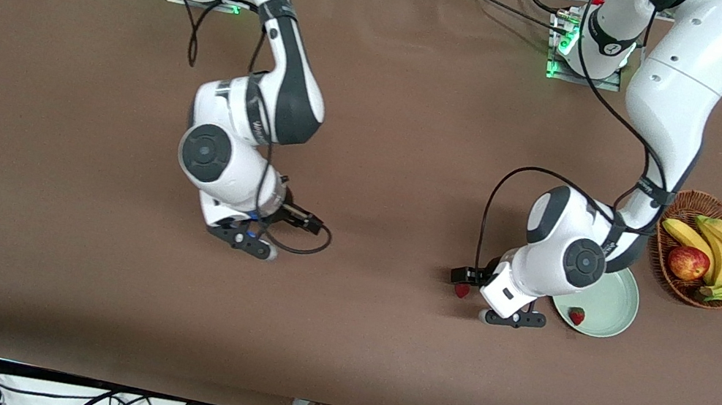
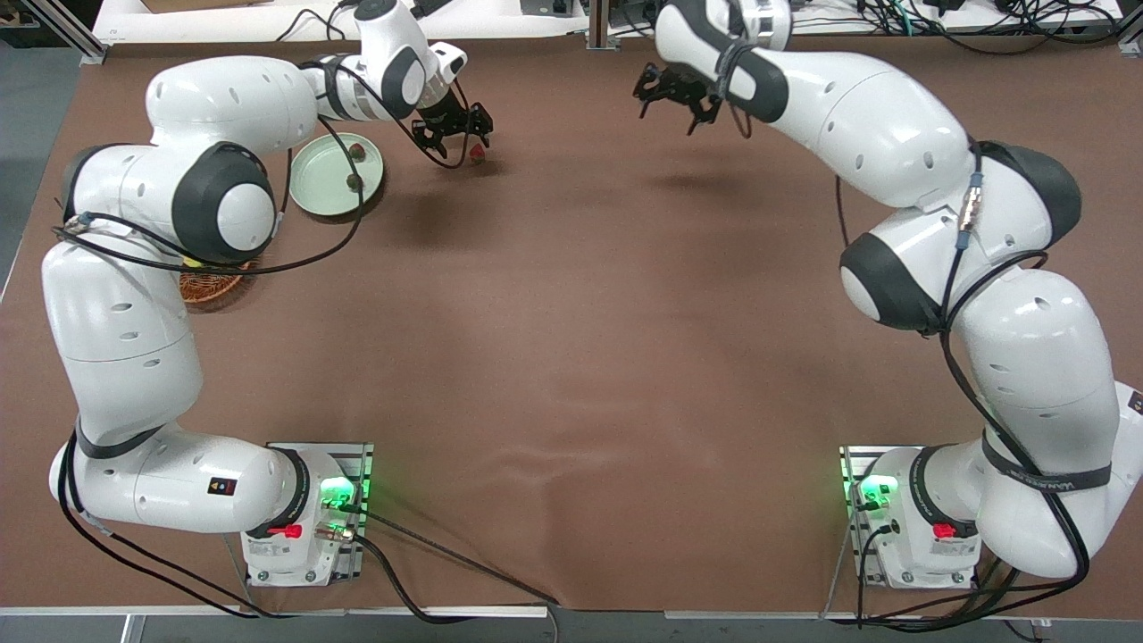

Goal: Collect all strawberries into plate
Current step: 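Grasp the last strawberry with the left gripper while the right gripper withdraws, then carry the strawberry over the plate and open the left gripper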

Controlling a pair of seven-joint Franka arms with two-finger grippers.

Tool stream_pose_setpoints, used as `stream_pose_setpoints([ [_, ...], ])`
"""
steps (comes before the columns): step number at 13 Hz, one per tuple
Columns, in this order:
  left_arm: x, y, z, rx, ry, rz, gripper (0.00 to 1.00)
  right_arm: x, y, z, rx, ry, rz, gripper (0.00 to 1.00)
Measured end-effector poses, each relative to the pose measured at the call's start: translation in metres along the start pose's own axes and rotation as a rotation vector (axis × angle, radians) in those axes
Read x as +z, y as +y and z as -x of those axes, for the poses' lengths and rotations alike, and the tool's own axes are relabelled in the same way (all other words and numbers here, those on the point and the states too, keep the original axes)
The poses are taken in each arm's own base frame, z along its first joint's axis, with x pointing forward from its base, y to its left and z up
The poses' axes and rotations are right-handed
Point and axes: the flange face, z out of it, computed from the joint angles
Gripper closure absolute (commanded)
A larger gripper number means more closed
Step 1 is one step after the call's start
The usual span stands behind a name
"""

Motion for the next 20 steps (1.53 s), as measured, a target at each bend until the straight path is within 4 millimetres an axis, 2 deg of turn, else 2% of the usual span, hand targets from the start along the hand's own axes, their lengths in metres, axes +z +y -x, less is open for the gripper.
stream_pose_setpoints([
  [2, 0.015, 0.002, 0.0, 0.019, 0.032, -0.013, 0.0, -0.049, 0.017, 0.004, -0.09, -0.015, 0.044, 0.0],
  [4, 0.019, 0.003, 0.0, 0.02, 0.039, -0.016, 0.01, -0.105, 0.035, 0.013, -0.14, -0.004, 0.061, 0.0],
  [6, 0.017, 0.003, -0.002, 0.023, 0.047, -0.022, 0.19, -0.151, 0.06, 0.024, -0.199, 0.001, 0.081, 0.0],
  [8, 0.016, 0.004, -0.003, 0.033, 0.054, -0.032, 0.36, -0.182, 0.086, 0.039, -0.249, 0.009, 0.137, 0.0],
  [10, 0.016, 0.004, -0.003, 0.036, 0.056, -0.033, 0.46, -0.203, 0.105, 0.057, -0.293, 0.017, 0.178, 0.0],
  [12, 0.016, 0.007, -0.002, 0.035, 0.055, -0.033, 0.64, -0.22, 0.134, 0.069, -0.336, 0.006, 0.174, 0.0],
  [14, 0.019, 0.015, 0.003, 0.024, 0.055, -0.038, 0.89, -0.234, 0.173, 0.067, -0.371, 0.004, 0.16, 0.0],
  [15, 0.02, 0.019, 0.005, 0.022, 0.055, -0.042, 0.98, -0.241, 0.192, 0.062, -0.383, 0.01, 0.157, 0.0],
  [17, 0.02, 0.02, 0.005, 0.022, 0.06, -0.049, 1.0, -0.253, 0.229, 0.053, -0.377, 0.018, 0.142, 0.0],
  [18, 0.019, 0.019, 0.003, 0.02, 0.063, -0.051, 1.0, -0.257, 0.243, 0.054, -0.376, 0.021, 0.133, 0.0],
  [20, 0.014, 0.008, -0.004, 0.017, 0.072, -0.066, 1.0, -0.267, 0.259, 0.071, -0.373, 0.032, 0.117, 0.0],
])
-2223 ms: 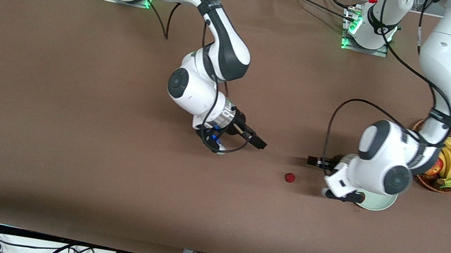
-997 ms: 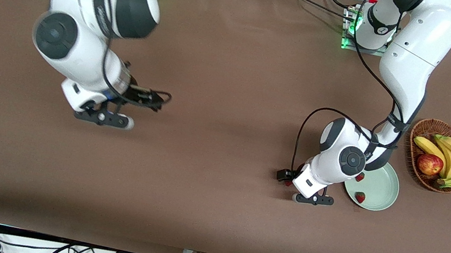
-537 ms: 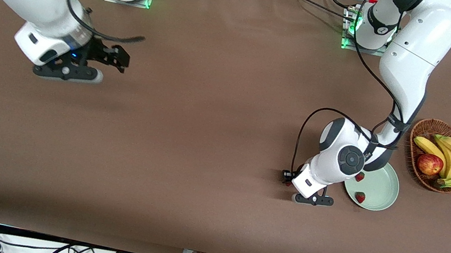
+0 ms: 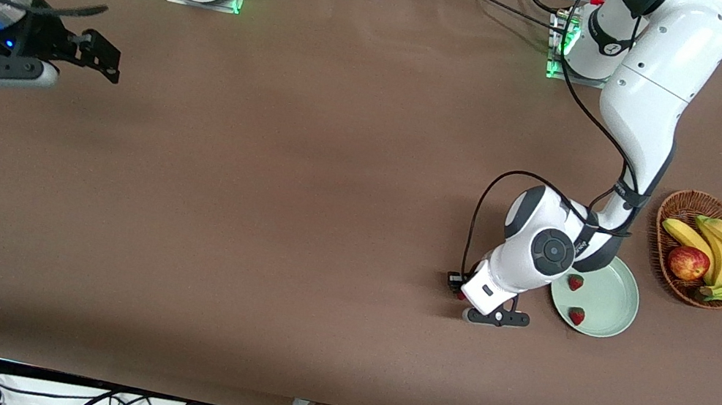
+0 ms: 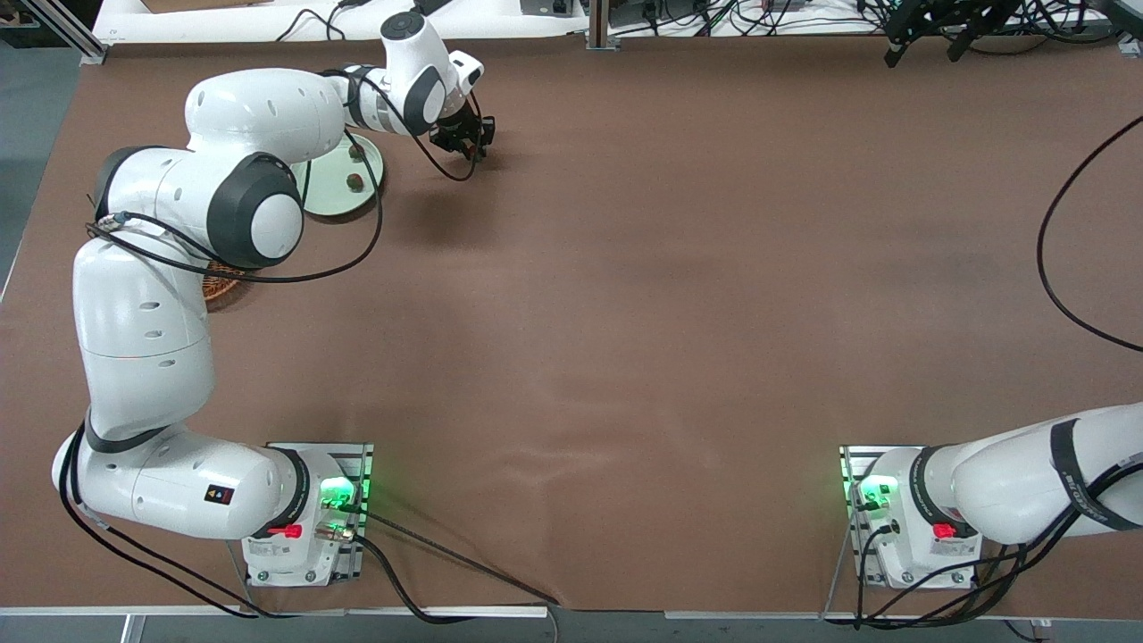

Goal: Collect all strawberries into plate
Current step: 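Carry the strawberry over the plate and open the left gripper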

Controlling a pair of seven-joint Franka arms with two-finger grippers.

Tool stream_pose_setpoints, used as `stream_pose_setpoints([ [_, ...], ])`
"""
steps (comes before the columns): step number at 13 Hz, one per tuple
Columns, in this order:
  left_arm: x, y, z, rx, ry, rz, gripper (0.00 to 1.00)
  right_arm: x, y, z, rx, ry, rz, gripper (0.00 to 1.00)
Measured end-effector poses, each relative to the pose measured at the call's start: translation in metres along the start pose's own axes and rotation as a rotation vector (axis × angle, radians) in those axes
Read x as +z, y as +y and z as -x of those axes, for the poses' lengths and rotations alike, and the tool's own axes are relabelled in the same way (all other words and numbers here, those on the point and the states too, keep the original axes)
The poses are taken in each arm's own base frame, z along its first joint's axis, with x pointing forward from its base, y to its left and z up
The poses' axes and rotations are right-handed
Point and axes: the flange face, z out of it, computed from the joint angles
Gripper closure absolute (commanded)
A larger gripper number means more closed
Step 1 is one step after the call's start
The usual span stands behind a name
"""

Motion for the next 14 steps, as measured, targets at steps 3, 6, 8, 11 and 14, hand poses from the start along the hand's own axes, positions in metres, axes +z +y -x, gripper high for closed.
stream_pose_setpoints([
  [3, -0.03, -0.046, -0.029, 0.061, -0.029, -0.063, 1.0, -0.014, -0.005, 0.015, -0.059, 0.043, 0.029, 0.0],
  [6, -0.072, -0.145, -0.059, 0.183, -0.084, -0.077, 1.0, -0.013, -0.005, 0.013, -0.081, 0.056, 0.039, 0.0],
  [8, -0.081, -0.215, -0.064, 0.228, -0.143, -0.068, 1.0, -0.013, -0.005, 0.013, -0.083, 0.056, 0.039, 0.0],
  [11, -0.078, -0.271, -0.053, 0.282, -0.252, -0.039, 0.94, -0.016, -0.003, 0.012, -0.088, 0.072, 0.049, 0.0],
  [14, -0.065, -0.27, -0.041, 0.303, -0.313, -0.024, 0.0, -0.023, -0.005, 0.01, -0.094, 0.088, 0.058, 0.0],
])
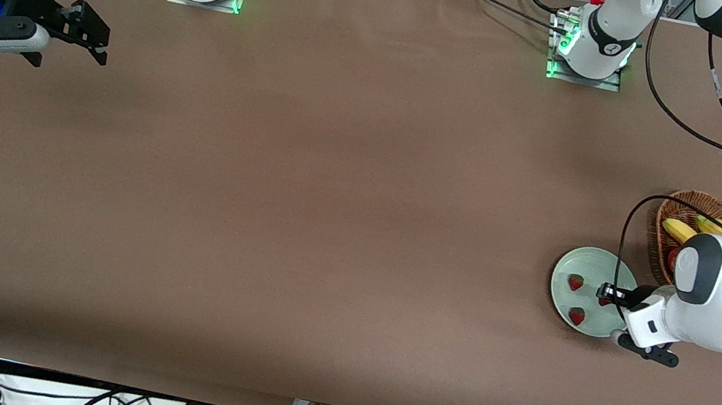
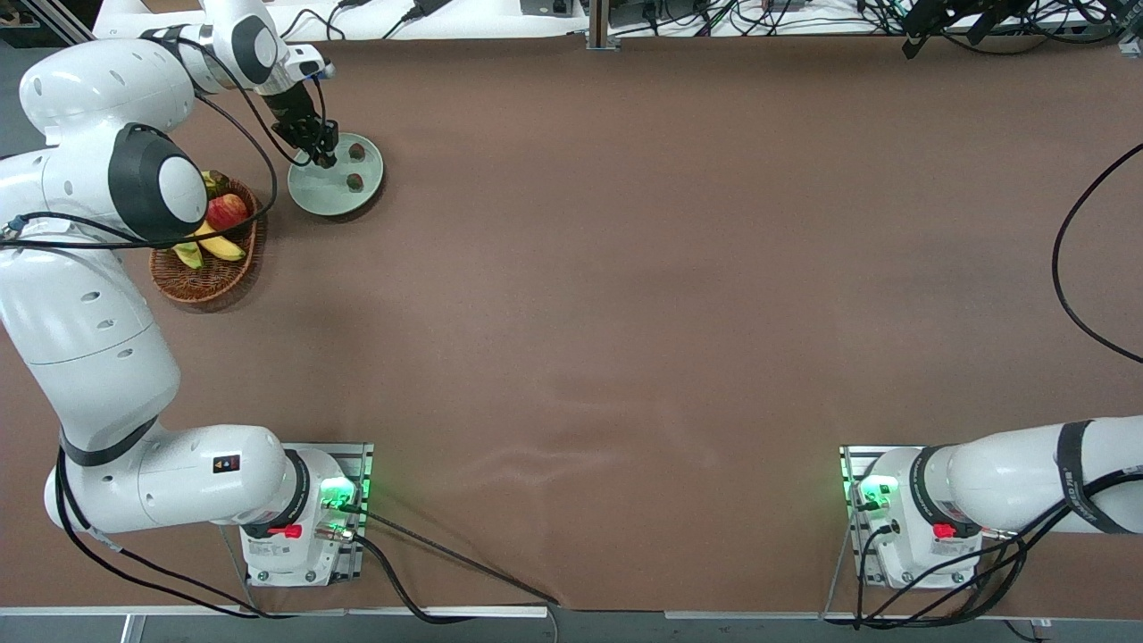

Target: Collect all strawberries into plate

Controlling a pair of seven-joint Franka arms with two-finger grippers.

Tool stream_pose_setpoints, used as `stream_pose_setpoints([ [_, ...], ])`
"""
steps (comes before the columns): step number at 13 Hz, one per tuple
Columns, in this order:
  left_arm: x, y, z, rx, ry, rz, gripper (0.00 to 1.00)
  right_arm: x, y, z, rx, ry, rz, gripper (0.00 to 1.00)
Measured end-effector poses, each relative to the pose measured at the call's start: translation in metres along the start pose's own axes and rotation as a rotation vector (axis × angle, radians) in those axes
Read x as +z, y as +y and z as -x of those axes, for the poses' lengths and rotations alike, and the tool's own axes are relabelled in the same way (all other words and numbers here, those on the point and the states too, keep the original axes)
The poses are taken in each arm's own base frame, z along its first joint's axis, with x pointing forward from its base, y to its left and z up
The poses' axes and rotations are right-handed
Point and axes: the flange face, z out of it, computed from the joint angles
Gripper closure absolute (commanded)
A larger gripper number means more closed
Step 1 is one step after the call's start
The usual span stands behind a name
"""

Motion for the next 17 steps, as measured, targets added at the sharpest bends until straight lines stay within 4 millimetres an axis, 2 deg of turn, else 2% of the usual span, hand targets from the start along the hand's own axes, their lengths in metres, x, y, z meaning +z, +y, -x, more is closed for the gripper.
stream_pose_setpoints([
  [3, 0.001, 0.004, -0.001, 0.006, -0.004, 0.003, 0.0, 0.002, 0.0, -0.003, -0.001, 0.001, 0.002, 0.0],
  [5, -0.012, 0.004, -0.003, 0.007, 0.011, -0.001, 0.0, 0.001, 0.003, -0.006, 0.003, 0.003, 0.003, 0.0],
  [6, -0.029, 0.007, -0.005, 0.009, 0.024, -0.004, 0.0, -0.001, 0.007, -0.006, 0.011, 0.007, 0.004, 0.0],
  [8, -0.08, 0.017, -0.007, 0.015, 0.066, -0.018, 0.0, -0.007, 0.015, -0.007, 0.024, 0.018, 0.005, 0.0],
  [10, -0.132, 0.029, -0.003, 0.027, 0.121, -0.035, 0.0, -0.009, 0.016, -0.008, 0.027, 0.02, 0.005, 0.0],
  [12, -0.176, 0.044, 0.004, 0.047, 0.17, -0.045, 0.0, -0.005, 0.016, -0.01, 0.027, 0.014, 0.005, 0.0],
  [15, -0.235, 0.065, 0.032, 0.065, 0.196, -0.056, 0.0, -0.002, 0.017, -0.012, 0.028, 0.008, 0.005, 0.0],
  [17, -0.288, 0.076, 0.061, 0.068, 0.255, -0.081, 0.0, -0.002, 0.017, -0.013, 0.029, 0.007, 0.005, 0.0],
])
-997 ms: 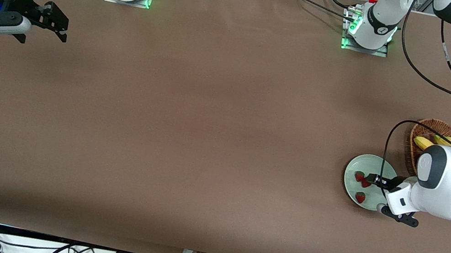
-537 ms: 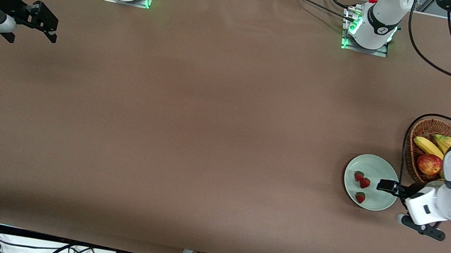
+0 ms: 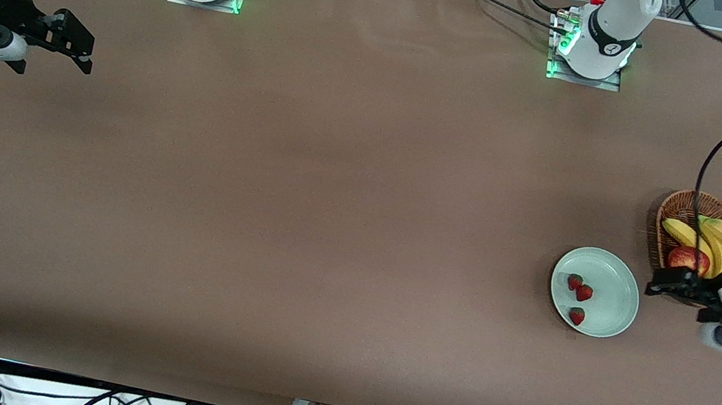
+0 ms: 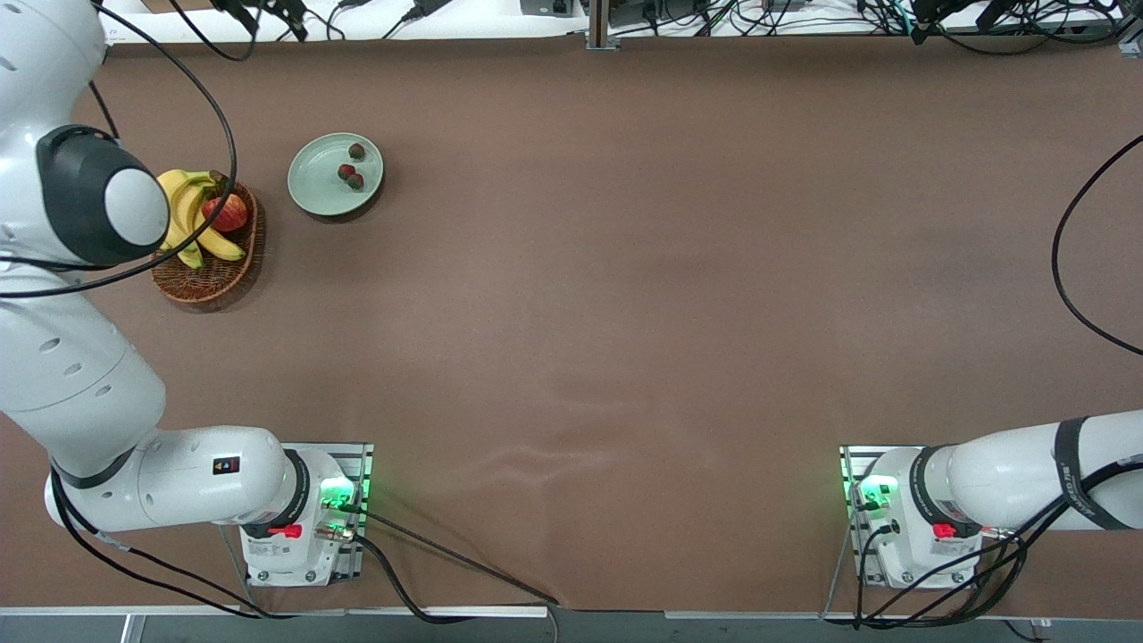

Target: Collect all strawberries into plate

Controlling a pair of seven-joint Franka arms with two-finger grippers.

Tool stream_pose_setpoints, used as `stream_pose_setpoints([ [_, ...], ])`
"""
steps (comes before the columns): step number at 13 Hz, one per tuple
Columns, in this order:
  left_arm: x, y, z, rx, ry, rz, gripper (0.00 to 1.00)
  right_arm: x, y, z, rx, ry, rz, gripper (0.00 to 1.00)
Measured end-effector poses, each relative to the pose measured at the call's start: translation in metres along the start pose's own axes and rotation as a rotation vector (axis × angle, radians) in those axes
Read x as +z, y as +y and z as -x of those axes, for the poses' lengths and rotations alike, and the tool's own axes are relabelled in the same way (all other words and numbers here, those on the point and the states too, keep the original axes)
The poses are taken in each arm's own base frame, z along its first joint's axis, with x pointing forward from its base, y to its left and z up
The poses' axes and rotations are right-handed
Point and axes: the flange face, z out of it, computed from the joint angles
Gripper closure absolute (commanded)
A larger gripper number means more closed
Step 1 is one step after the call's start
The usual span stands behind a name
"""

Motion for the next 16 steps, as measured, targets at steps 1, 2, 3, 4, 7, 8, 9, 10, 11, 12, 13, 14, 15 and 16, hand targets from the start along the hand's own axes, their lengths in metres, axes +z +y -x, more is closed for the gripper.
stream_pose_setpoints([
  [1, -0.028, 0.007, 0.012, -0.001, 0.018, -0.011, 0.0, 0.001, 0.0, 0.0, 0.0, -0.001, 0.0, 0.0],
  [2, -0.051, 0.016, 0.027, -0.014, 0.027, -0.02, 0.0, 0.001, 0.0, -0.001, 0.0, -0.001, 0.0, 0.0],
  [3, -0.066, 0.027, 0.043, -0.036, 0.027, -0.027, 0.0, 0.001, 0.0, -0.001, 0.0, -0.001, 0.0, 0.0],
  [4, -0.073, 0.04, 0.059, -0.074, 0.012, -0.029, 0.0, 0.001, 0.0, -0.001, 0.0, -0.002, 0.0, 0.0],
  [7, -0.067, 0.063, 0.105, -0.227, -0.076, -0.038, 0.0, 0.002, 0.0, -0.002, -0.001, -0.003, 0.0, 0.0],
  [8, -0.06, 0.058, 0.116, -0.255, -0.097, -0.041, 0.0, 0.002, 0.0, -0.002, -0.001, -0.003, 0.0, 0.0],
  [9, -0.055, 0.054, 0.123, -0.267, -0.111, -0.04, 0.0, 0.002, 0.0, -0.002, -0.001, -0.003, 0.0, 0.0],
  [10, -0.051, 0.057, 0.126, -0.263, -0.12, -0.04, 0.0, 0.002, 0.0, -0.002, -0.001, -0.004, 0.0, 0.0],
  [11, -0.049, 0.068, 0.124, -0.244, -0.125, -0.041, 0.0, 0.002, -0.001, -0.002, -0.002, -0.005, 0.0, 0.0],
  [12, -0.048, 0.08, 0.121, -0.224, -0.127, -0.042, 0.0, 0.003, -0.002, -0.002, -0.004, -0.011, -0.001, 0.0],
  [13, -0.047, 0.089, 0.12, -0.212, -0.127, -0.044, 0.0, 0.005, -0.003, -0.001, -0.006, -0.024, -0.002, 0.0],
  [14, -0.047, 0.093, 0.119, -0.209, -0.128, -0.044, 0.0, 0.005, -0.005, 0.0, -0.008, -0.032, -0.003, 0.0],
  [15, -0.047, 0.091, 0.119, -0.212, -0.128, -0.045, 0.0, 0.006, -0.005, 0.0, -0.008, -0.034, -0.003, 0.0],
  [16, -0.047, 0.087, 0.12, -0.221, -0.128, -0.044, 0.0, 0.006, -0.005, 0.001, -0.008, -0.036, -0.003, 0.0],
])
